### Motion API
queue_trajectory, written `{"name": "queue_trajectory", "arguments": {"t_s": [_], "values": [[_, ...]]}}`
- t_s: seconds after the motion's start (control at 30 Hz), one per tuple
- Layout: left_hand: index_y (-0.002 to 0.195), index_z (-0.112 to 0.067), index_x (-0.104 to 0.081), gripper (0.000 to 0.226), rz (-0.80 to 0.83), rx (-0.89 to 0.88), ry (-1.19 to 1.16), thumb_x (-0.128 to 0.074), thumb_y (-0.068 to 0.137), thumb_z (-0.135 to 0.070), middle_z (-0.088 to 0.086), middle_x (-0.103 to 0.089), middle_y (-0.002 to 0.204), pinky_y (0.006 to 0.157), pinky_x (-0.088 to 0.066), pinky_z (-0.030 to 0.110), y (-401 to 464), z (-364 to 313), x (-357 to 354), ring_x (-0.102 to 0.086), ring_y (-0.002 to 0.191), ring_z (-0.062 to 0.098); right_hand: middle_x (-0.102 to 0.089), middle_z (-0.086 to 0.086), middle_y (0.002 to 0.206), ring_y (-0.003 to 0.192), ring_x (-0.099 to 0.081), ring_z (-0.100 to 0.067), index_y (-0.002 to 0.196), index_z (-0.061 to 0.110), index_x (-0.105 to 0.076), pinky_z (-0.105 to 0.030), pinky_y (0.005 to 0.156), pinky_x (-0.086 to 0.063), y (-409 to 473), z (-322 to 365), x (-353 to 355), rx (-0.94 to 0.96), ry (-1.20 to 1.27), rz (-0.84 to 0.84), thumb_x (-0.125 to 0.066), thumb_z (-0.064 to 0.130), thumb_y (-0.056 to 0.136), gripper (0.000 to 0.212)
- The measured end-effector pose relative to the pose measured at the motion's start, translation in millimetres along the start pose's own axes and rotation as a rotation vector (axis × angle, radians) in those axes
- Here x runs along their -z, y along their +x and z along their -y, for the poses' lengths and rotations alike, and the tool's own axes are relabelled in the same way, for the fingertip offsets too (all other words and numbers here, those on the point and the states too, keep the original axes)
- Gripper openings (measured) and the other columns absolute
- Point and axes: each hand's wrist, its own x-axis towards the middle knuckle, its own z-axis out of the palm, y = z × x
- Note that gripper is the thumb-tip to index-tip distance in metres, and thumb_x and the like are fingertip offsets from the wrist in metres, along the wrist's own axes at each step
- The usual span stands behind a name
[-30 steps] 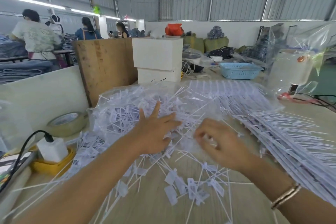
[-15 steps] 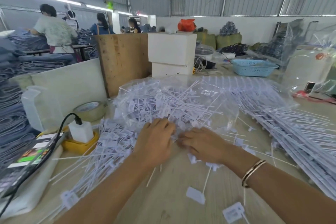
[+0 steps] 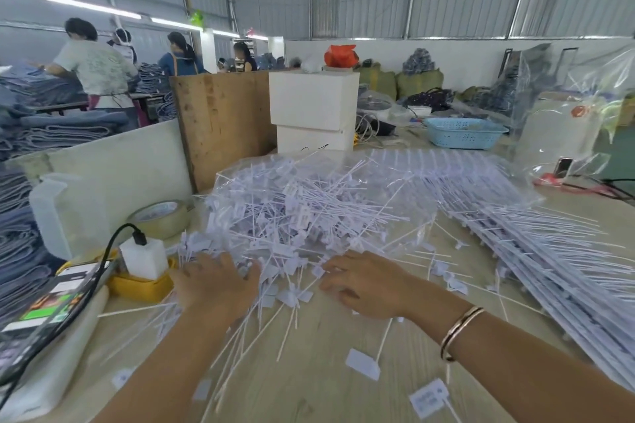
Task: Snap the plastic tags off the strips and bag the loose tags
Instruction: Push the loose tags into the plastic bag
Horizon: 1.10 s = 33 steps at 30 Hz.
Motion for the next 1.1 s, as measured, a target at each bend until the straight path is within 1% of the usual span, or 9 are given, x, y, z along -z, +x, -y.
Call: {"name": "queue_trajectory", "arguments": {"t_s": [0.27,0.33,0.43,0.57,0.63,0.8,0.93,1.03,1.1], "values": [[0.139,-0.014,-0.036,0.054,0.042,-0.148,-0.349,-0.033,0.093,-0.044,0.013,-0.034,0.146,0.106,-0.032,0.043,-1,-19,10,-0.036,0.130,0.034,-0.032,0.006,0.149,0.130,-0.034,-0.018,0.133,0.030,-0.051,-0.034,0.103,-0.029,-16,-15,6,-0.088,0.008,0.045,-0.041,0.026,0.099,0.036],[0.143,-0.019,-0.032,0.062,-0.002,-0.071,-0.245,-0.033,0.092,-0.054,0.012,-0.028,0.151,0.109,-0.026,0.044,8,-3,12,-0.029,0.136,0.034,-0.031,0.007,0.150,0.129,-0.035,-0.017,0.133,0.030,-0.051,-0.033,0.103,-0.029,-19,-20,6,-0.101,-0.003,0.055,-0.041,0.025,0.098,0.036],[0.148,-0.021,-0.023,0.071,0.095,-0.044,-0.184,-0.025,0.092,-0.064,0.018,-0.014,0.155,0.113,-0.015,0.048,13,7,3,-0.013,0.141,0.040,-0.033,0.007,0.148,0.129,-0.035,-0.017,0.132,0.029,-0.053,-0.034,0.102,-0.029,-18,-22,4,-0.112,0.006,0.053,-0.042,0.026,0.098,0.035],[0.133,-0.008,-0.043,0.058,0.062,-0.065,-0.371,-0.037,0.094,-0.052,0.021,-0.041,0.135,0.102,-0.033,0.043,1,-21,-3,-0.038,0.125,0.038,-0.038,0.004,0.143,0.126,-0.038,-0.019,0.127,0.026,-0.057,-0.035,0.100,-0.032,-14,-21,5,-0.137,0.049,0.064,-0.042,0.028,0.098,0.032],[0.128,-0.008,-0.045,0.056,0.035,-0.101,-0.393,-0.039,0.093,-0.051,0.019,-0.044,0.130,0.099,-0.036,0.042,-11,-34,-4,-0.042,0.120,0.036,-0.040,0.004,0.141,0.125,-0.040,-0.019,0.123,0.023,-0.060,-0.035,0.100,-0.034,-13,-23,7,-0.178,0.094,0.056,-0.042,0.029,0.099,0.030],[0.137,-0.008,-0.037,0.064,-0.011,-0.161,-0.351,-0.029,0.094,-0.055,0.018,-0.041,0.138,0.101,-0.036,0.042,-29,-52,-9,-0.041,0.123,0.033,-0.047,0.000,0.135,0.120,-0.044,-0.022,0.114,0.015,-0.062,-0.035,0.097,-0.036,-15,-28,5,-0.271,0.157,0.010,-0.042,0.023,0.098,0.027],[0.148,-0.014,-0.019,0.072,0.112,-0.269,-0.497,-0.027,0.093,-0.060,0.015,-0.024,0.152,0.109,-0.031,0.044,-41,-69,-1,-0.030,0.135,0.034,-0.042,0.001,0.145,0.126,-0.042,-0.023,0.124,0.015,-0.058,-0.031,0.098,-0.033,-21,-34,6,-0.274,0.141,0.015,-0.042,0.008,0.094,0.034],[0.147,-0.020,-0.023,0.077,0.177,-0.305,-0.537,-0.030,0.088,-0.069,0.007,-0.016,0.156,0.107,-0.034,0.042,-34,-52,13,-0.032,0.136,0.028,-0.042,0.003,0.146,0.129,-0.041,-0.019,0.118,0.016,-0.064,-0.028,0.104,-0.032,-28,-39,11,-0.353,0.157,-0.016,-0.037,0.014,0.099,0.033],[0.141,-0.023,-0.031,0.079,0.133,-0.303,-0.453,-0.029,0.083,-0.076,0.004,-0.026,0.150,0.100,-0.038,0.038,-27,-31,21,-0.040,0.130,0.024,-0.055,0.000,0.130,0.120,-0.048,-0.018,0.105,0.014,-0.069,-0.031,0.100,-0.038,-32,-37,20,-0.435,0.153,-0.114,-0.038,0.011,0.096,0.032]]}}
